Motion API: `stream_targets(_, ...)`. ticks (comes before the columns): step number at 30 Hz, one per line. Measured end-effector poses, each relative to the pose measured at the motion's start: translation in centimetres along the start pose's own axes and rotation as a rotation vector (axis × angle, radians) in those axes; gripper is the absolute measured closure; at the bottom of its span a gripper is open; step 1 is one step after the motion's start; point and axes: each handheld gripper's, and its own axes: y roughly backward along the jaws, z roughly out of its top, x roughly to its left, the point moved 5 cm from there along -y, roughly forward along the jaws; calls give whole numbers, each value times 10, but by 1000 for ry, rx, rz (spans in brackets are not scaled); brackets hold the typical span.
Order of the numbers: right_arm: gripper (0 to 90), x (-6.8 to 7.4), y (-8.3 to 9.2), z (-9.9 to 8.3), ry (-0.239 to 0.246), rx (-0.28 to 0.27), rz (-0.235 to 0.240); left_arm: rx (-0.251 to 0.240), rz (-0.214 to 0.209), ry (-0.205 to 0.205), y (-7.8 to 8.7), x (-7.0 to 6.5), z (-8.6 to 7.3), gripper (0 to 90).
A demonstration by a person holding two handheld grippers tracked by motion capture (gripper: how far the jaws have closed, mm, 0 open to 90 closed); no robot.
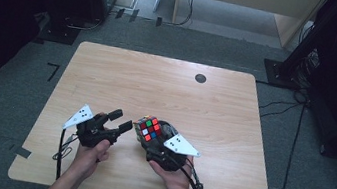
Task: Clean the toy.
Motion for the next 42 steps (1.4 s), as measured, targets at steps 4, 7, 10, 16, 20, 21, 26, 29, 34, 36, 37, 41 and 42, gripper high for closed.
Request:
stream_targets(4, 348, -11, 4, 3, -19, 3, -15, 31, 12, -61, -1, 4, -3, 292)
stream_targets(7, 349, -17, 7, 6, -35, 9, -18, 71, 33, -160, -4, 4, -9, 292)
stream_targets(10, 349, -20, 11, 12, -54, 7, -9, 100, 51, -266, -7, 0, -16, 292)
stream_targets(16, 349, -17, 15, 19, -87, 18, 32, 186, 63, -469, -16, -11, -33, 292)
stream_targets(20, 349, -11, 13, 19, -96, 33, 60, 221, 76, -539, -20, -14, -41, 290)
stream_targets(21, 349, -10, 13, 19, -99, 36, 65, 222, 79, -550, -20, -14, -42, 290)
stream_targets(26, 349, -5, 10, 17, -117, 61, 92, 209, 87, -608, -19, -14, -43, 284)
stream_targets(29, 349, -4, 9, 16, -136, 73, 95, 209, 82, -670, -18, -16, -45, 282)
stream_targets(34, 348, -4, 10, 17, -156, 67, 101, 222, 73, -697, -20, -19, -49, 281)
stream_targets(36, 348, -3, 10, 17, -154, 69, 107, 227, 77, -709, -21, -20, -50, 281)
stream_targets(37, 349, -2, 10, 17, -155, 73, 114, 228, 80, -714, -22, -20, -51, 280)
stream_targets(41, 348, 6, 6, 13, -161, 108, 162, 225, 84, -739, -22, -23, -52, 277)
stream_targets(42, 348, 7, 5, 12, -164, 116, 171, 223, 83, -741, -23, -23, -53, 273)
